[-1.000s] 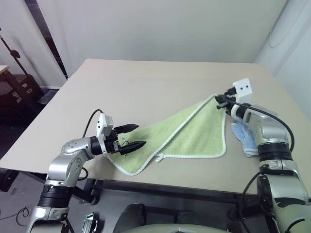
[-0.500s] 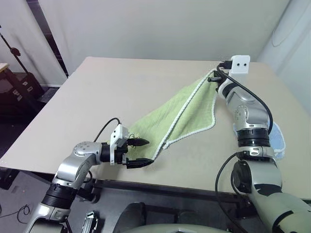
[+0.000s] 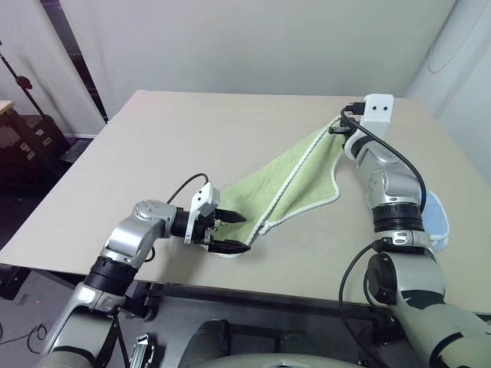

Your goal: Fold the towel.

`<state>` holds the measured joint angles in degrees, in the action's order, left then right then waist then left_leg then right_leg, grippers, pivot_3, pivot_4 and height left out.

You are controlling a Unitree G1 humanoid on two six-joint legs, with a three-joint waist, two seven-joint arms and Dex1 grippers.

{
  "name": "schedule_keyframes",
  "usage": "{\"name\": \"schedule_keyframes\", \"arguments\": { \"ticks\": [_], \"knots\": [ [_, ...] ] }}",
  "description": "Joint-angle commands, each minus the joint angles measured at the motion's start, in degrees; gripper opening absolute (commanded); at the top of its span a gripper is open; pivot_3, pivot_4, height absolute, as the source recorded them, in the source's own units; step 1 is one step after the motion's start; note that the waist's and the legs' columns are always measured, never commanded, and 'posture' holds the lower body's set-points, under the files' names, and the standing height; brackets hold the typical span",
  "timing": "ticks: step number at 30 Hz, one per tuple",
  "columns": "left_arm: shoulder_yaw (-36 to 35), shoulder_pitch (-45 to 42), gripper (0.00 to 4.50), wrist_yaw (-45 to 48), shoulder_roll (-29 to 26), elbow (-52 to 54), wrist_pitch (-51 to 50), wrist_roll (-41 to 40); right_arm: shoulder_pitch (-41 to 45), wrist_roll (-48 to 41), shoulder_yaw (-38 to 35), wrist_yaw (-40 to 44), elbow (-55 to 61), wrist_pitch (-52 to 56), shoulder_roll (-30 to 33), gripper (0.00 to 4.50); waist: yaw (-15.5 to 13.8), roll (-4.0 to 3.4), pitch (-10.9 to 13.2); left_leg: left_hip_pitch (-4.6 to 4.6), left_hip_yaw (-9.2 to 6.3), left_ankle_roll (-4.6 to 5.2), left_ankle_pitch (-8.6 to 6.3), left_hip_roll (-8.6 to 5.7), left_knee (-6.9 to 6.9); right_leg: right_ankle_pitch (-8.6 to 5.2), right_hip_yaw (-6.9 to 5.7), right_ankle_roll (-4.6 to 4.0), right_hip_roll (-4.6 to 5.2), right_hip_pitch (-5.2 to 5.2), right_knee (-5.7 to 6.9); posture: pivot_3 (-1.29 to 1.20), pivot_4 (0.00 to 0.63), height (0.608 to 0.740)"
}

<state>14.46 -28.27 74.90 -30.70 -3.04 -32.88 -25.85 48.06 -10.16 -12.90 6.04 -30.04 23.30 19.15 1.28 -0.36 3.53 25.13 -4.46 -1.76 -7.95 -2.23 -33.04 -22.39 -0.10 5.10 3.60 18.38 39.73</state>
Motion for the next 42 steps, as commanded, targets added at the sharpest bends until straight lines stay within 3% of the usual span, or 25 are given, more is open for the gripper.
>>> {"name": "schedule_keyframes", "arguments": {
  "ticks": [1, 6, 11, 15, 22, 42],
  "knots": [
    [-0.81, -2.84, 4.5, 0.78, -2.42, 8.07, -8.22, -4.48, -0.14, 0.43, 0.05, -0.25, 4.02, -0.21, 0.71, 0.05, 0.2, 0.0, 0.0, 0.0, 0.0, -0.01, 0.0, 0.0, 0.0, 0.0, 0.01, 0.0, 0.0, 0.01, 0.03, 0.0, 0.0, 0.709],
    [1.0, -2.75, 4.5, -2.06, -5.58, 16.61, -13.13, -3.98, -1.24, 0.58, 0.04, -0.13, 5.18, 0.33, 0.92, 0.05, 1.36, 0.0, 0.0, 0.0, 0.0, -0.05, 0.03, 0.0, 0.0, -0.01, 0.01, 0.01, -0.01, 0.02, 0.12, 0.0, 0.0, 0.709],
    [-1.08, -1.68, 4.5, -9.87, -4.12, 22.95, -19.93, -6.4, -1.51, 0.8, 0.53, 0.32, 5.33, 0.15, 0.93, 0.05, 1.32, 0.0, 0.01, -0.08, -0.05, -0.1, 0.1, 0.03, -0.07, -0.01, 0.01, -0.01, -0.03, 0.02, 0.29, 0.0, 0.0, 0.709],
    [-2.29, 2.36, 4.5, -13.9, -5.33, 26.25, -19.75, -6.04, -1.33, 0.63, 0.62, 0.82, 4.62, -0.19, 1.11, 0.05, 1.41, 0.0, 0.01, -0.08, -0.04, -0.09, 0.11, 0.03, -0.08, -0.01, 0.02, 0.0, -0.03, 0.01, 0.29, 0.0, 0.0, 0.709],
    [-6.31, 5.04, 4.5, -16.57, -5.68, 20.47, -14.41, -5.22, -1.05, 0.61, 0.86, 1.67, 3.99, -0.58, 1.11, 0.05, 1.23, 0.01, 0.02, -0.09, -0.05, -0.1, 0.12, 0.02, -0.1, -0.02, 0.0, -0.01, -0.03, 0.0, 0.29, 0.0, 0.0, 0.709],
    [-0.39, 0.34, 4.5, -5.65, -4.48, -0.38, 2.38, 3.88, -1.37, 0.7, 0.51, 1.64, 3.77, -0.9, 2.04, 0.05, 1.28, 0.0, 0.02, -0.08, -0.05, -0.11, 0.13, 0.02, -0.04, -0.02, 0.0, -0.02, -0.02, 0.05, 0.29, 0.0, 0.0, 0.709]
  ]
}}
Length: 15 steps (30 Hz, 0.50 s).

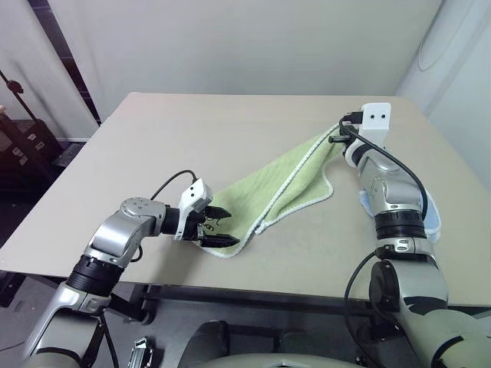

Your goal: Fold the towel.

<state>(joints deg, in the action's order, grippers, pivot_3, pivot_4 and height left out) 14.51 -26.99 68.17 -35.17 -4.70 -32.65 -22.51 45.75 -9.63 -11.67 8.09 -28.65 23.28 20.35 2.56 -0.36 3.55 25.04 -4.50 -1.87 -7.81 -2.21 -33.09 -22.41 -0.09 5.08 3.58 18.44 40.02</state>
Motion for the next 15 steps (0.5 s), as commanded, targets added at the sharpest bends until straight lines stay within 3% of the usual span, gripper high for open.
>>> {"name": "schedule_keyframes", "arguments": {
  "ticks": [1, 6, 15],
  "knots": [
    [-0.21, -0.14, 4.5, 0.71, 0.35, 2.5, 2.57, 0.75, 0.87, 0.14, -0.73, -0.44, 2.5, -0.85, 0.82, 0.05, 0.01, 0.0, 0.0, 0.0, 0.0, 0.0, 0.0, -0.01, 0.0, 0.0, 0.01, 0.0, 0.01, 0.0, 0.0, 0.0, 0.0, 0.709],
    [-0.21, -0.99, 4.5, 0.14, 2.42, 2.09, 5.48, 2.03, 0.63, 0.2, -0.67, -0.69, 2.78, -0.98, 0.73, 0.05, -0.03, 0.0, 0.0, 0.01, 0.0, 0.0, 0.0, -0.01, 0.0, 0.0, 0.01, 0.01, 0.03, -0.01, 0.0, 0.0, 0.0, 0.709],
    [-7.15, -13.18, 4.5, -0.23, 6.96, -3.01, -0.64, -4.33, 0.9, 0.1, -0.11, -0.15, 2.09, -1.39, 0.4, 0.05, 0.27, 0.09, 0.06, 0.02, 0.02, 0.03, 0.03, -0.03, -0.05, 0.01, -0.02, 0.04, 0.01, -0.03, 0.01, 0.0, 0.0, 0.709]
  ]
}}
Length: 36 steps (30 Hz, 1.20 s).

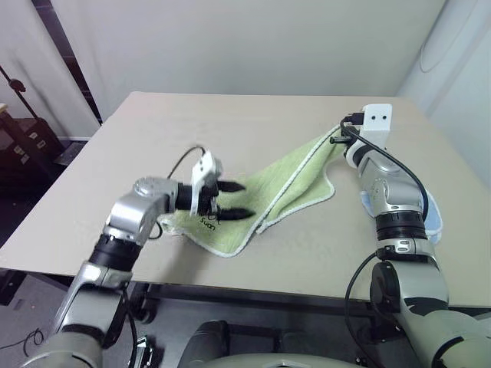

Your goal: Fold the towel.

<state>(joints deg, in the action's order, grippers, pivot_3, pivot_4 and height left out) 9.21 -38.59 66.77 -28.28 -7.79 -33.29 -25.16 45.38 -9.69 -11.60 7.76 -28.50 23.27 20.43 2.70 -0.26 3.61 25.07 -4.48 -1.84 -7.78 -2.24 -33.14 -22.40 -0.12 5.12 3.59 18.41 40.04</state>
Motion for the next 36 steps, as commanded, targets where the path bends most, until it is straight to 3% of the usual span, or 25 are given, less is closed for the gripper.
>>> {"name": "schedule_keyframes", "arguments": {
  "ticks": [1, 5, 8, 10, 15, 19, 30, 32, 36],
  "knots": [
    [-2.47, -2.4, 4.5, 0.35, 0.77, -0.69, 0.19, -1.74, 1.42, 0.15, -0.13, 0.25, 1.77, -1.46, 0.23, 0.05, 0.19, -0.01, 0.0, 0.0, 0.02, 0.0, 0.0, 0.0, 0.03, 0.0, 0.01, 0.0, 0.0, 0.01, 0.0, 0.0, 0.0, 0.709],
    [-1.87, -0.07, 4.5, -1.1, 0.24, -3.62, -2.21, -0.11, 2.02, 0.12, 0.07, 0.34, 0.8, -1.85, -0.41, 0.05, 0.23, -0.01, 0.0, -0.01, -0.03, -0.01, 0.01, 0.05, 0.06, 0.0, 0.0, 0.01, -0.05, 0.03, 0.04, 0.0, 0.0, 0.709],
    [3.49, 10.09, 4.5, 6.98, -7.38, 3.12, 1.51, 2.46, 1.8, 0.19, 0.51, 0.67, 1.26, -2.05, -0.75, 0.05, 1.55, -0.04, 0.0, -0.03, 0.02, -0.02, 0.02, 0.05, 0.11, 0.0, 0.06, 0.0, -0.03, 0.04, 0.07, 0.0, 0.0, 0.709],
    [2.5, 11.75, 4.5, 5.21, -7.58, 3.49, 0.31, 1.89, 1.86, 0.13, 0.48, 0.77, 1.28, -2.09, -0.74, 0.05, 1.31, -0.08, 0.05, -0.06, 0.08, -0.03, 0.02, 0.06, 0.2, -0.01, 0.15, -0.01, -0.03, 0.11, 0.07, 0.0, 0.0, 0.709],
    [1.4, 5.2, 4.5, 3.72, -4.65, -3.67, 2.98, 3.42, 2.26, 0.16, 0.26, 1.03, 0.07, -2.56, -0.23, 0.05, -0.85, 0.01, 0.16, -0.05, -0.24, -0.08, 0.15, 0.0, -0.01, -0.11, -0.13, -0.24, 0.0, 0.14, 0.08, 0.0, 0.0, 0.709],
    [2.04, 1.66, 4.5, 5.05, -3.85, -8.89, 6.34, 4.95, 2.64, 0.18, 0.41, 1.05, -0.53, -2.96, -0.27, 0.05, -0.37, -0.01, 0.14, -0.06, -0.17, 0.04, 0.31, -0.13, -0.02, -0.05, -0.03, -0.37, 0.1, 0.15, 0.04, 0.0, 0.0, 0.709],
    [0.82, 1.17, 4.5, 10.34, -3.94, -8.54, 11.79, 4.54, 1.53, 0.43, 0.61, 1.04, 0.37, -3.06, -0.13, 0.05, -0.02, -0.01, 0.15, 0.26, -0.18, -0.02, 0.38, -0.02, 0.25, 0.08, -0.03, -0.11, -0.03, 0.48, 0.26, 0.0, 0.0, 0.709],
    [3.37, 2.18, 4.5, 12.06, -6.09, -6.13, 9.64, 6.01, 1.6, 0.47, 0.68, 1.07, 0.37, -3.05, -0.12, 0.05, -0.02, -0.01, 0.15, 0.25, -0.17, -0.02, 0.38, -0.04, 0.18, 0.09, -0.03, -0.1, -0.02, 0.42, 0.26, 0.0, 0.0, 0.709],
    [9.22, 9.48, 4.5, 14.19, -9.72, -6.56, 16.34, 12.99, 1.82, 0.45, 0.65, 0.88, 0.22, -3.13, -0.25, 0.05, 0.6, -0.11, 0.12, 0.11, -0.11, -0.02, 0.38, -0.04, 0.16, 0.09, 0.04, -0.1, -0.02, 0.31, 0.26, 0.0, 0.0, 0.709]
  ]
}}
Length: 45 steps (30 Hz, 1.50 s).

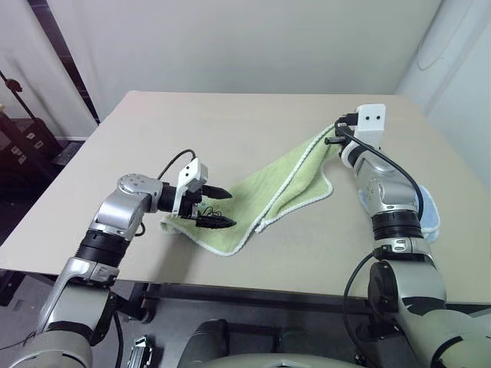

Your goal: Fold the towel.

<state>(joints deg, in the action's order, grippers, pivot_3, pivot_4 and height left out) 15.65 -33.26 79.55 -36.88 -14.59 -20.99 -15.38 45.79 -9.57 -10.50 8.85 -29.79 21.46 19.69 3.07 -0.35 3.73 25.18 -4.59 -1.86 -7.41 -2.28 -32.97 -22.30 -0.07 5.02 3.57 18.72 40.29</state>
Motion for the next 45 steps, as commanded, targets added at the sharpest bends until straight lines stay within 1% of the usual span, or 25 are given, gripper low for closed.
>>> {"name": "schedule_keyframes", "arguments": {
  "ticks": [1, 5, 6, 9, 12, 16, 19, 21, 25, 28, 31, 33, 37, 40, 43, 45],
  "knots": [
    [2.6, 5.8, 4.5, 0.99, -0.99, -0.17, 4.97, 3.34, 1.29, 0.31, -0.51, -0.22, 1.47, -1.4, 0.5, 0.05, 0.31, -0.04, 0.01, -0.07, 0.01, 0.0, 0.0, 0.0, 0.04, -0.01, 0.02, -0.01, 0.01, -0.04, 0.0, 0.0, 0.0, 0.709],
    [0.93, 7.07, 4.5, -0.52, 0.53, -2.5, 7.71, 3.46, 1.16, 0.37, -0.59, -0.06, 1.28, -1.54, 0.57, 0.05, -0.4, -0.01, 0.02, -0.06, -0.16, -0.01, 0.0, 0.03, -0.01, -0.03, -0.09, -0.06, 0.01, 0.15, 0.0, 0.0, 0.0, 0.709],
    [-0.2, 5.86, 4.5, -1.55, 1.47, -3.69, 7.32, 2.88, 1.08, 0.32, -0.65, 0.05, 1.41, -1.5, 0.67, 0.05, -0.53, -0.02, 0.03, -0.07, -0.15, -0.02, 0.0, 0.02, -0.01, -0.11, -0.08, -0.22, 0.03, 0.14, 0.0, 0.0, 0.0, 0.709],
    [-2.21, 2.51, 4.5, -1.44, 3.37, -5.17, 5.88, 0.95, 1.14, 0.33, -0.76, 0.19, 1.12, -1.64, 0.93, 0.05, -0.74, 0.0, 0.04, -0.05, -0.15, -0.02, 0.0, -0.01, -0.07, -0.11, -0.08, -0.25, 0.05, 0.13, -0.01, 0.0, 0.0, 0.709],
    [-2.69, 2.57, 4.5, 0.54, 3.2, -0.29, 6.14, -0.72, 1.47, 0.59, -0.56, 0.08, 0.63, -1.82, 0.86, 0.05, -0.5, 0.0, 0.04, 0.03, -0.11, -0.01, 0.0, -0.03, -0.12, -0.09, -0.05, -0.23, 0.06, 0.19, -0.02, 0.0, 0.0, 0.709],
    [-4.44, 2.88, 4.5, -0.38, 3.15, 4.76, 6.22, -2.18, 1.65, 0.73, -0.35, -0.08, 0.53, -1.89, 0.54, 0.05, -0.29, 0.0, 0.04, 0.12, -0.06, -0.02, 0.02, 0.02, 0.0, 0.01, -0.02, -0.02, 0.01, 0.14, -0.02, 0.0, 0.0, 0.709],
    [-5.56, 2.2, 4.5, -0.34, 3.25, 7.11, 2.21, -4.98, 1.27, 0.81, -0.11, -0.02, 0.76, -1.9, 0.3, 0.05, -0.32, 0.0, 0.04, 0.12, -0.08, -0.02, 0.02, 0.04, 0.05, 0.01, -0.05, -0.02, -0.03, 0.17, 0.05, 0.0, 0.0, 0.709],
    [-5.29, 2.54, 4.5, 0.89, 2.48, 10.46, 0.52, -6.29, 1.27, 0.92, 0.0, 0.07, 0.68, -1.89, 0.36, 0.05, -0.34, 0.0, 0.04, 0.12, -0.08, -0.02, 0.02, 0.04, 0.04, 0.01, -0.05, -0.02, -0.04, 0.15, 0.07, 0.0, 0.0, 0.709],
    [-3.59, 7.2, 4.5, 2.86, -0.25, 17.68, 1.13, -6.3, 1.7, 0.85, -0.17, 0.14, 0.2, -1.91, 0.63, 0.05, -0.26, 0.0, 0.04, 0.09, -0.04, -0.01, 0.02, 0.01, -0.04, 0.02, -0.03, -0.02, -0.02, 0.07, 0.06, 0.0, 0.0, 0.709],
    [-2.55, 10.46, 4.5, 3.77, -1.54, 20.27, 2.65, -5.88, 1.56, 0.91, -0.19, 0.0, 0.29, -1.89, 0.65, 0.05, -0.3, -0.01, 0.04, 0.04, -0.05, -0.02, 0.02, 0.03, -0.03, 0.01, -0.03, -0.04, -0.02, 0.04, 0.06, 0.0, 0.0, 0.709],
    [0.77, 15.51, 4.5, 6.56, -4.23, 22.51, 5.67, -3.66, 0.35, 1.05, 0.03, 0.09, 2.64, -0.68, 0.93, 0.05, -0.33, -0.03, 0.04, 0.03, -0.07, -0.02, 0.02, 0.03, -0.02, 0.0, -0.03, -0.06, -0.02, 0.04, 0.06, 0.0, 0.0, 0.709],
    [0.87, 17.38, 4.5, 5.6, -4.5, 22.43, 5.54, -3.52, 0.0, 1.06, -0.19, 0.13, 3.17, -0.39, 1.2, 0.05, -0.43, -0.04, 0.04, 0.04, -0.05, -0.02, 0.02, 0.03, -0.02, -0.04, -0.01, -0.13, -0.01, 0.06, 0.04, 0.0, 0.0, 0.709],
    [1.07, 13.28, 4.5, 2.53, -1.8, 15.17, 7.21, -0.67, -0.84, 0.87, -1.05, -0.49, 3.81, 0.28, 1.64, 0.05, -0.91, -0.04, 0.05, 0.04, -0.13, -0.03, 0.02, 0.03, -0.05, -0.11, -0.08, -0.27, -0.01, 0.26, 0.04, 0.0, 0.0, 0.709],
    [0.75, 10.38, 4.5, 1.49, -0.01, 10.12, 6.54, -0.28, -1.21, 0.76, -1.1, -0.65, 4.25, 0.57, 1.33, 0.05, -0.58, -0.04, 0.05, 0.04, -0.11, -0.02, 0.04, 0.01, -0.13, -0.08, -0.04, -0.31, -0.01, 0.24, 0.04, 0.0, 0.0, 0.709],
    [0.75, 7.89, 4.5, 1.46, 0.9, 6.78, 5.94, 0.12, -1.35, 0.8, -0.91, -0.82, 4.37, 0.5, 0.97, 0.05, -0.37, -0.04, 0.05, 0.05, -0.08, 0.01, 0.06, -0.01, -0.14, -0.05, -0.02, -0.25, 0.0, 0.26, 0.03, 0.0, 0.0, 0.709],
    [1.27, 7.69, 4.5, 2.94, 0.75, 6.28, 6.58, 0.09, -1.05, 0.87, -0.67, -0.91, 4.02, 0.28, 0.73, 0.05, -0.31, -0.04, 0.05, 0.06, -0.07, 0.01, 0.07, 0.01, -0.07, 0.04, -0.02, -0.08, -0.02, 0.22, 0.04, 0.0, 0.0, 0.709]
  ]
}}
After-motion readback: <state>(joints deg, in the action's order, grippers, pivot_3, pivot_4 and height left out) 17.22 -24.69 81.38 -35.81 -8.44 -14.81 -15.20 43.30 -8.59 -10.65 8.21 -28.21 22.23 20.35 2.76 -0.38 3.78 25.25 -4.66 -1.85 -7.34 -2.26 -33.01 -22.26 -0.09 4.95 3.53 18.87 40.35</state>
